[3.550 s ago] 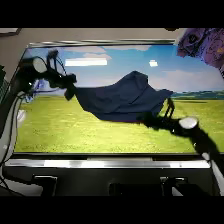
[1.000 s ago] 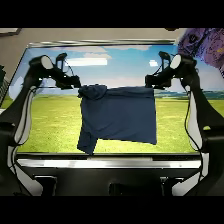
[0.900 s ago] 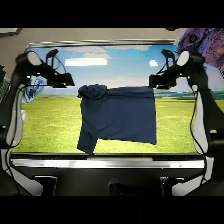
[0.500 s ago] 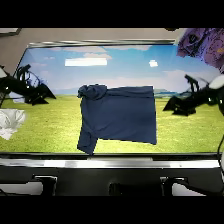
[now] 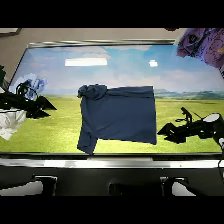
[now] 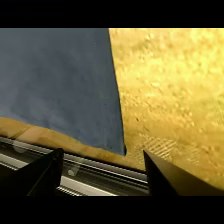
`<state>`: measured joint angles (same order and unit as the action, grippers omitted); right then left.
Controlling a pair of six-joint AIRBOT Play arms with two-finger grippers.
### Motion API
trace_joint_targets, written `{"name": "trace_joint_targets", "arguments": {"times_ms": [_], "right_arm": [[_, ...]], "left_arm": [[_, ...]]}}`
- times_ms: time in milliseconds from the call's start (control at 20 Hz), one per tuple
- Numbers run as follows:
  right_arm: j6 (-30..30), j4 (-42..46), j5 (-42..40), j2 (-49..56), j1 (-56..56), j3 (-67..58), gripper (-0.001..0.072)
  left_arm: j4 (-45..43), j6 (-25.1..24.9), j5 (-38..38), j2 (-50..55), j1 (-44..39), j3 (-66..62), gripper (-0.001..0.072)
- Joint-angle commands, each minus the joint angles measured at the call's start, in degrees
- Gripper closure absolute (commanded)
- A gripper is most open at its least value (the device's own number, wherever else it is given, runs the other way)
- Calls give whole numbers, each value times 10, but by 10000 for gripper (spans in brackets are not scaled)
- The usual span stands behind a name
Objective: Fold the clothes and pants, and hang the long-sleeved shirts on hangers.
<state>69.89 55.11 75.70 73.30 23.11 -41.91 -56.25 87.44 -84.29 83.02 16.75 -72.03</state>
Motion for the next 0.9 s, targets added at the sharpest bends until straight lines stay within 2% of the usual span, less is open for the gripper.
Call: {"name": "trace_joint_targets", "arguments": {"times_ms": [0, 550, 600, 650, 700, 750, 800, 850], "right_arm": [[-24, -32, -29, 12, 2, 37, 136], [-45, -110, -53, 87, 1, 60, 140], [-45, -113, -58, 87, 1, 70, 165], [-45, -110, -58, 87, -9, 77, 201], [-46, -102, -57, 87, -27, 81, 271], [-53, -94, -60, 87, -49, 81, 415], [-58, -95, -66, 87, -65, 80, 606], [-63, -99, -73, 85, -75, 80, 680]], "left_arm": [[3, 0, -1, -1, -5, 6, 193], [3, -1, -1, 4, -8, 6, 187], [1, -2, -1, 4, -9, 6, 180], [-1, -8, -1, 4, -9, 6, 180], [-5, -12, 0, 5, -9, 6, 180], [-8, -19, 3, 5, -9, 6, 179], [-8, -27, 5, 5, -9, 6, 179], [-7, -32, 9, 4, -9, 8, 172]]}}
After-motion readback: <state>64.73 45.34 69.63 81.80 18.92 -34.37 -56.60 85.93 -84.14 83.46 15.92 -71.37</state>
